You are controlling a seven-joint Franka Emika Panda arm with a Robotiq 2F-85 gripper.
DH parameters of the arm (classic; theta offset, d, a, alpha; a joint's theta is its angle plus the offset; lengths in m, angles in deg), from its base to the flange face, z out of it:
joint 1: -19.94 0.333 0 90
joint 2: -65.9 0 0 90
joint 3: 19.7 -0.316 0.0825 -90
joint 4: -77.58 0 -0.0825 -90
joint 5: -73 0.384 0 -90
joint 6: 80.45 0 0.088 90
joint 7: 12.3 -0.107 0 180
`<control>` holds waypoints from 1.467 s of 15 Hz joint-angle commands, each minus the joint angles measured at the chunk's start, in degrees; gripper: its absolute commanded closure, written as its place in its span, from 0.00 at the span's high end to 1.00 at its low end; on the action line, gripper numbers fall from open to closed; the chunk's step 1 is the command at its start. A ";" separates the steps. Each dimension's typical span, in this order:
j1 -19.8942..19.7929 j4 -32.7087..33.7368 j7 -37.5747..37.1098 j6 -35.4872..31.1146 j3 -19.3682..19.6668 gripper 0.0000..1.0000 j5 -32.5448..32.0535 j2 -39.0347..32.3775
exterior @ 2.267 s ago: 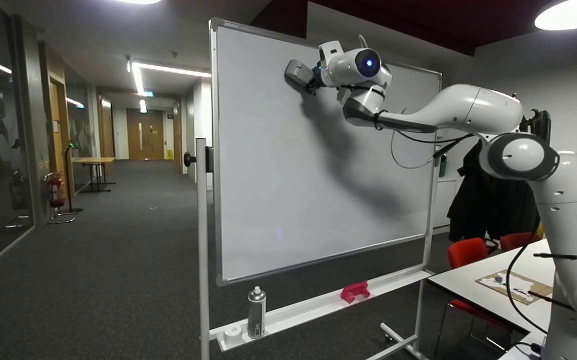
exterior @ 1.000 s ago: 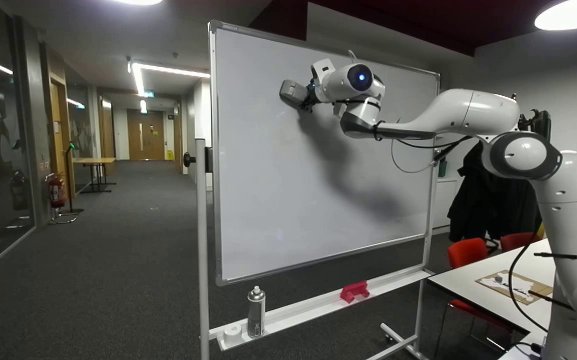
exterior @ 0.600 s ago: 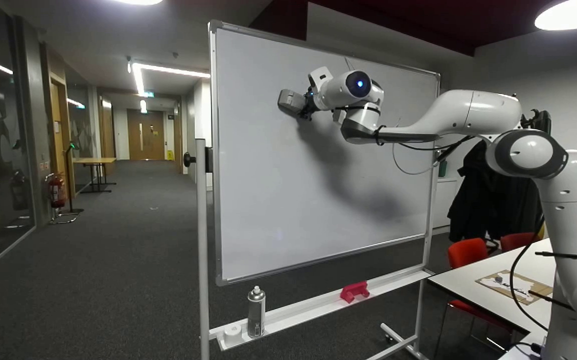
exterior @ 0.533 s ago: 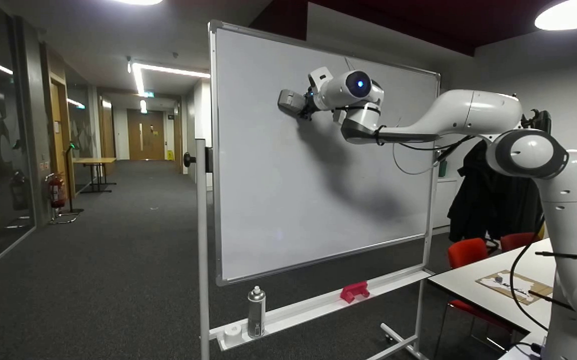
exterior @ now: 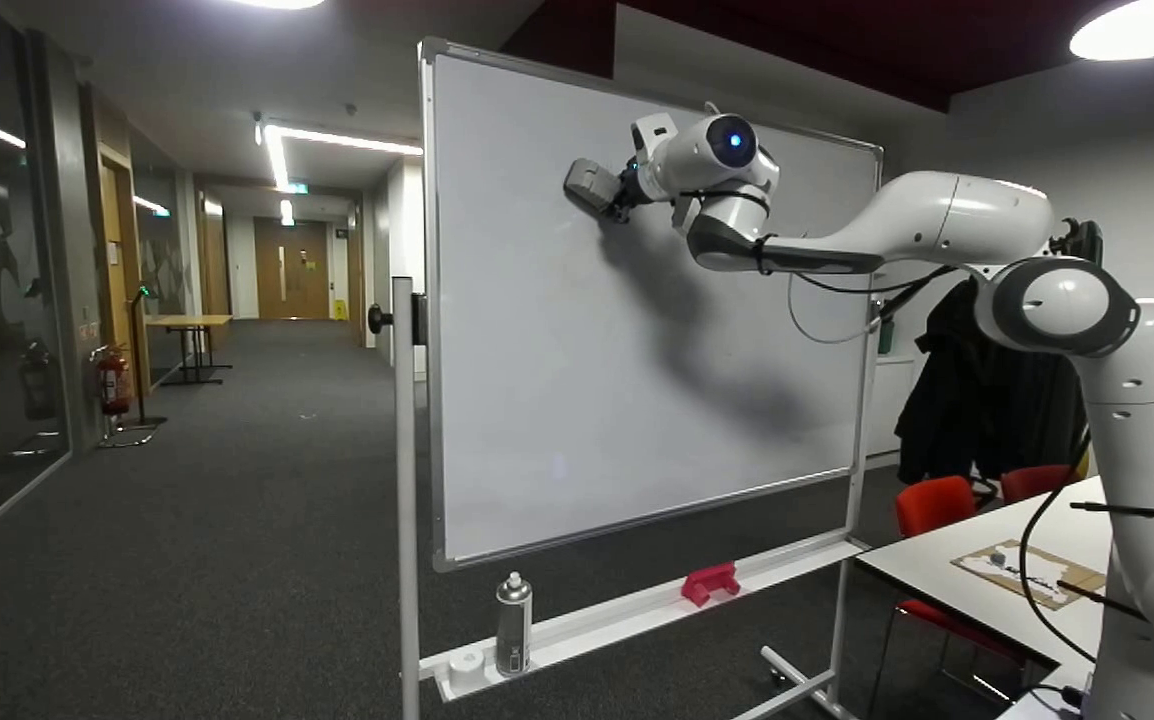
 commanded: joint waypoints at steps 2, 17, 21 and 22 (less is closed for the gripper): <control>-2.24 5.03 0.69 -1.03 0.55 0.35 3.50 -1.06; 0.39 -3.29 2.46 2.25 0.11 0.35 0.58 -1.42; 0.42 -3.81 3.40 2.82 -1.26 0.35 5.94 -1.40; 0.21 -2.92 3.95 3.15 -1.77 0.35 8.33 -1.40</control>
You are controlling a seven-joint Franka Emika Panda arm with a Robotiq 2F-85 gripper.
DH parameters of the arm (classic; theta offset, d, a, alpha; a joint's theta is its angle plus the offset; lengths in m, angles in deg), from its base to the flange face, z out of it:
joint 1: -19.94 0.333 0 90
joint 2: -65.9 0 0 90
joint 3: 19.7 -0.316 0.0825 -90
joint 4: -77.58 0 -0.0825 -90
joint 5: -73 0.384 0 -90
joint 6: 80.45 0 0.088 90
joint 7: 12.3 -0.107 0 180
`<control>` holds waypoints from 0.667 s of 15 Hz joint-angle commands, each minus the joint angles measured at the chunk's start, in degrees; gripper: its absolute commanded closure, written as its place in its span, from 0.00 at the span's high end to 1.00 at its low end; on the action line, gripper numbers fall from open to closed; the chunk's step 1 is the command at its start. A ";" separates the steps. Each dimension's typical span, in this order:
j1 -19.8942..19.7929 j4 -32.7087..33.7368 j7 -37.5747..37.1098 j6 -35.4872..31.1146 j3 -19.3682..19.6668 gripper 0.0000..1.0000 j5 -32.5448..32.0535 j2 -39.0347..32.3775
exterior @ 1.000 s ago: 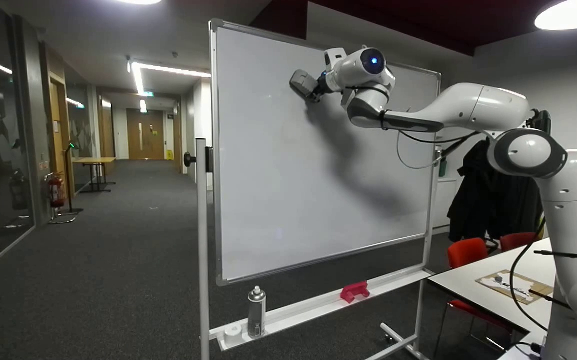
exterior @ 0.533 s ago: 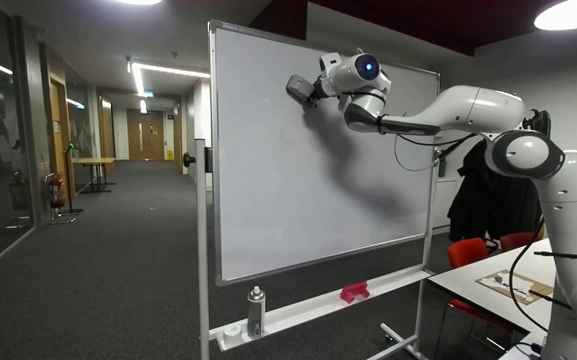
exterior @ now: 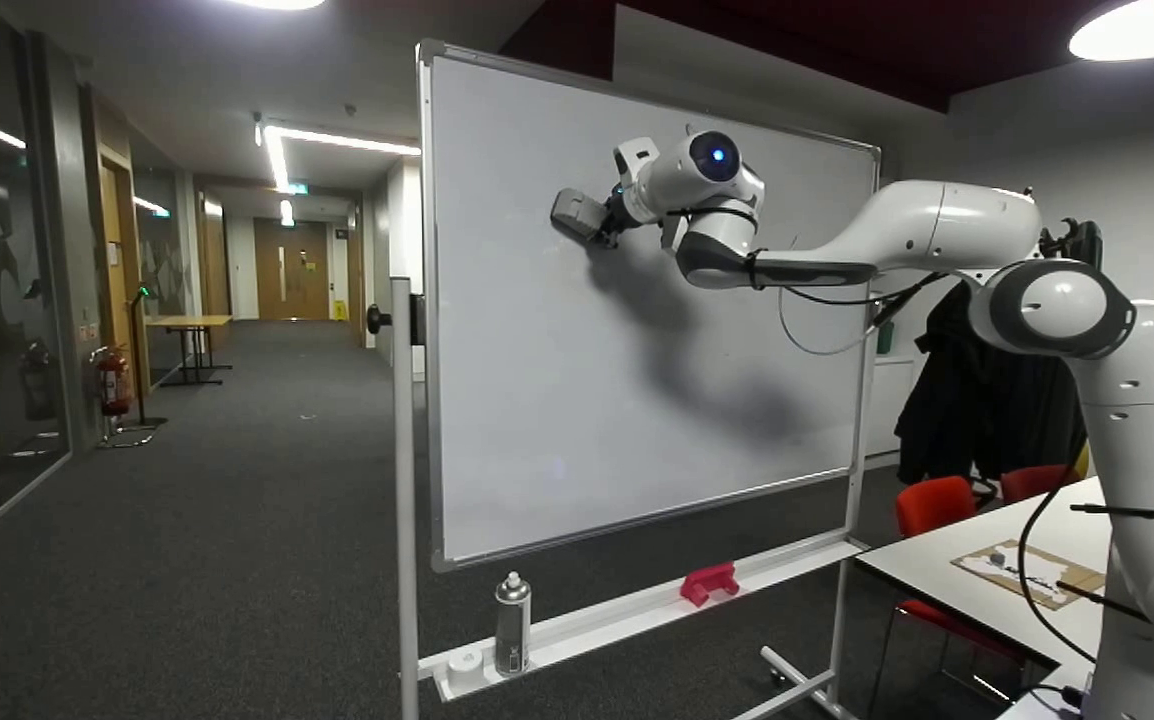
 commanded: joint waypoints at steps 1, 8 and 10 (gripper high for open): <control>-1.46 1.26 3.37 1.07 -1.46 0.35 7.80 -0.25; -1.54 8.56 5.58 3.59 -0.48 0.35 16.85 -0.39; -1.47 10.73 5.15 4.83 -0.03 0.35 16.11 -0.85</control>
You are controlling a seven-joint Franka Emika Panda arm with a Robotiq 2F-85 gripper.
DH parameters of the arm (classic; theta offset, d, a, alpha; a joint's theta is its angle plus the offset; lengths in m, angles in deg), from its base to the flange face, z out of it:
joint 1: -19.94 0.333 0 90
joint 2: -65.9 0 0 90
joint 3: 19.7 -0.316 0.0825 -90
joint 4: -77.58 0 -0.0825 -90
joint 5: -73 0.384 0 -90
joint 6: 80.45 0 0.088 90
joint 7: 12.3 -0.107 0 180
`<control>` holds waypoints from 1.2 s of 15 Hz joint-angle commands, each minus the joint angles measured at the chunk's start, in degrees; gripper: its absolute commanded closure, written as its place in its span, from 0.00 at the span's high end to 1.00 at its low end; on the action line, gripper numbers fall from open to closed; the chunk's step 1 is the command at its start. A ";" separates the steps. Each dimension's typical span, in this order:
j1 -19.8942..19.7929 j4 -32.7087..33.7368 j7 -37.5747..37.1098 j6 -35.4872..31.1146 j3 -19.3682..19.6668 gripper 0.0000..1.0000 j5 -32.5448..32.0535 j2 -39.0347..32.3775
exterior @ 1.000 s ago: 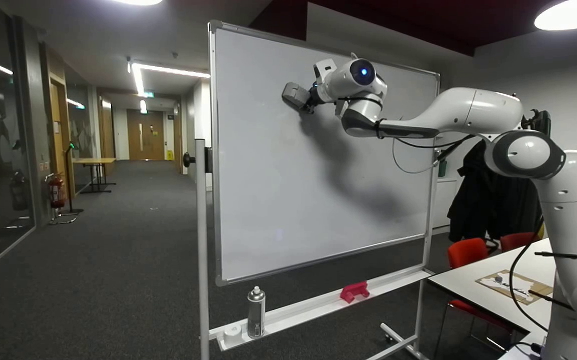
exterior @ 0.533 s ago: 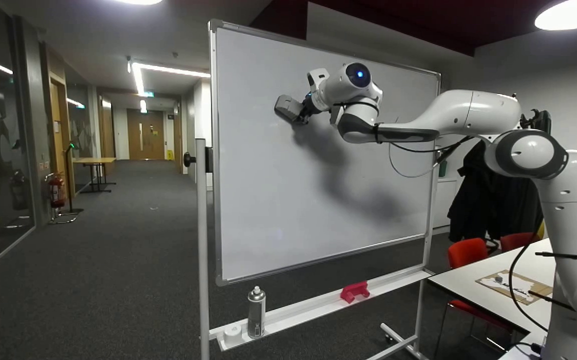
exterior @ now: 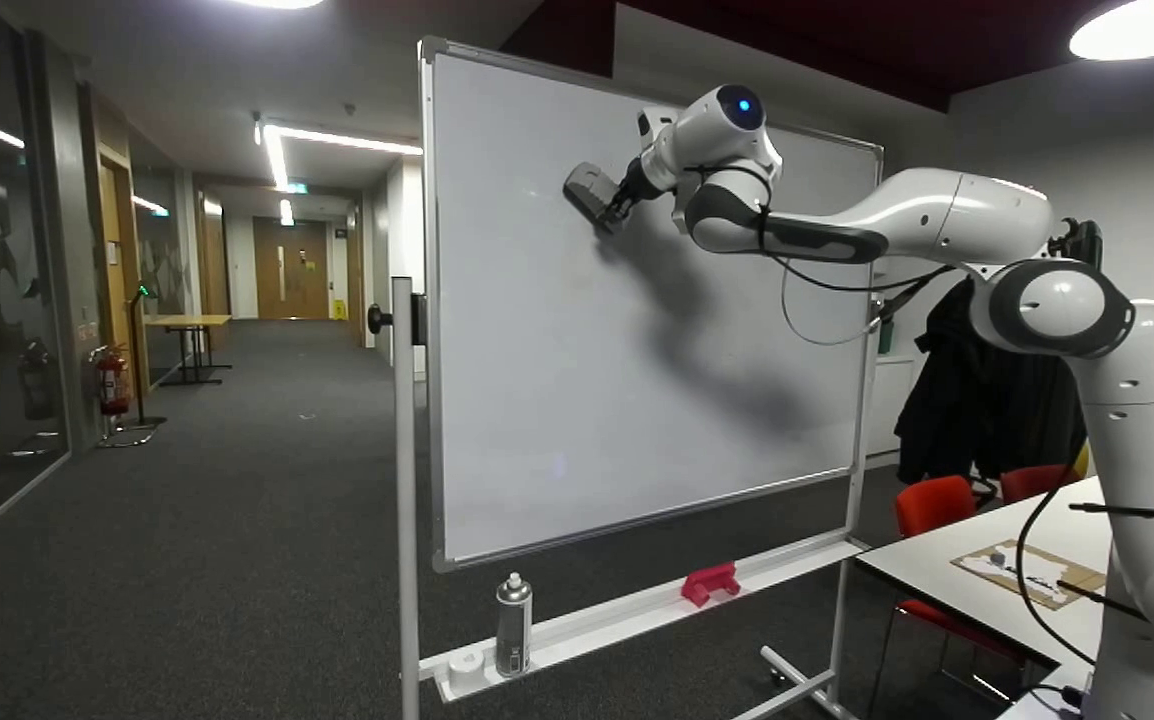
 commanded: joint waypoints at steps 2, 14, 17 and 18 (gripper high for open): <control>-0.09 6.91 1.55 4.00 0.47 0.35 0.10 -1.52; 5.12 18.01 5.48 6.83 5.36 0.35 1.86 -9.74; 6.23 18.43 6.78 8.99 5.83 0.35 1.95 -11.23; 5.40 16.96 6.50 9.40 4.26 0.35 0.60 -11.05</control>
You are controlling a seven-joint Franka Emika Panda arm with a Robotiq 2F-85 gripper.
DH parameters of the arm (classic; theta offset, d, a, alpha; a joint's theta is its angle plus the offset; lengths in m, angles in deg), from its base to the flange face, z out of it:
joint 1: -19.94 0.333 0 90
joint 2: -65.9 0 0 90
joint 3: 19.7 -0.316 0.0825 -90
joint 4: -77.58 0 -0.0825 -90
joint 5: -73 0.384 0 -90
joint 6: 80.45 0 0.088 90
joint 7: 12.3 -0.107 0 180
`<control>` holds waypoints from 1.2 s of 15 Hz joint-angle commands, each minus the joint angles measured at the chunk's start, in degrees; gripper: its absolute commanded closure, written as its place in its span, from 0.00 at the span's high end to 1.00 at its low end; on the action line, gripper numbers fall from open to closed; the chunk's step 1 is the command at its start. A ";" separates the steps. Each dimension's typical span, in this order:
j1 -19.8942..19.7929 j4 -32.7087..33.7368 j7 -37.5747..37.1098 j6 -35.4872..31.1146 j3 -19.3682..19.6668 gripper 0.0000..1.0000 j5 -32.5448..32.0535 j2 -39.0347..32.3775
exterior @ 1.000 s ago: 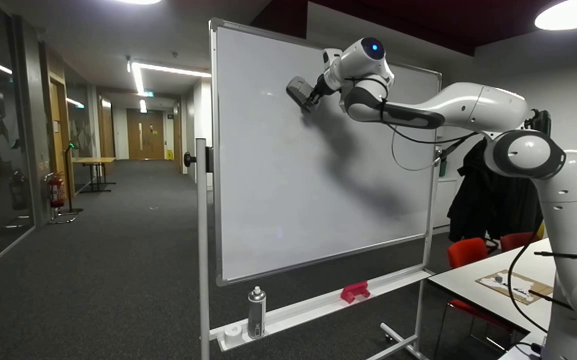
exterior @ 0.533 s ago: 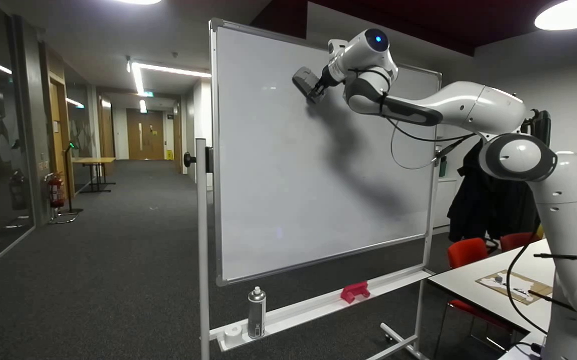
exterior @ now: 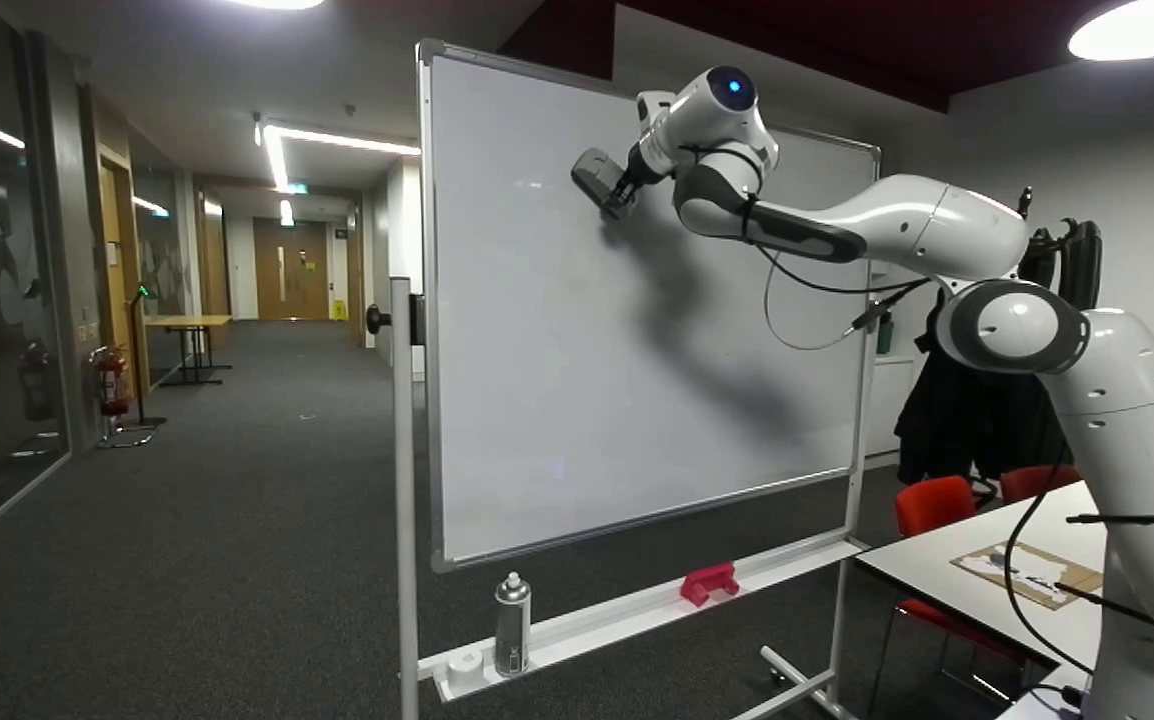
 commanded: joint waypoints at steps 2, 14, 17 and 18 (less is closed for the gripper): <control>0.48 1.00 3.40 2.56 -0.18 0.35 0.79 -4.16; 3.81 4.81 7.14 5.97 1.76 0.35 0.89 -5.44; 4.55 5.95 7.10 6.64 2.19 0.35 0.69 -5.03; 4.66 6.32 6.97 6.75 2.32 0.35 0.68 -4.91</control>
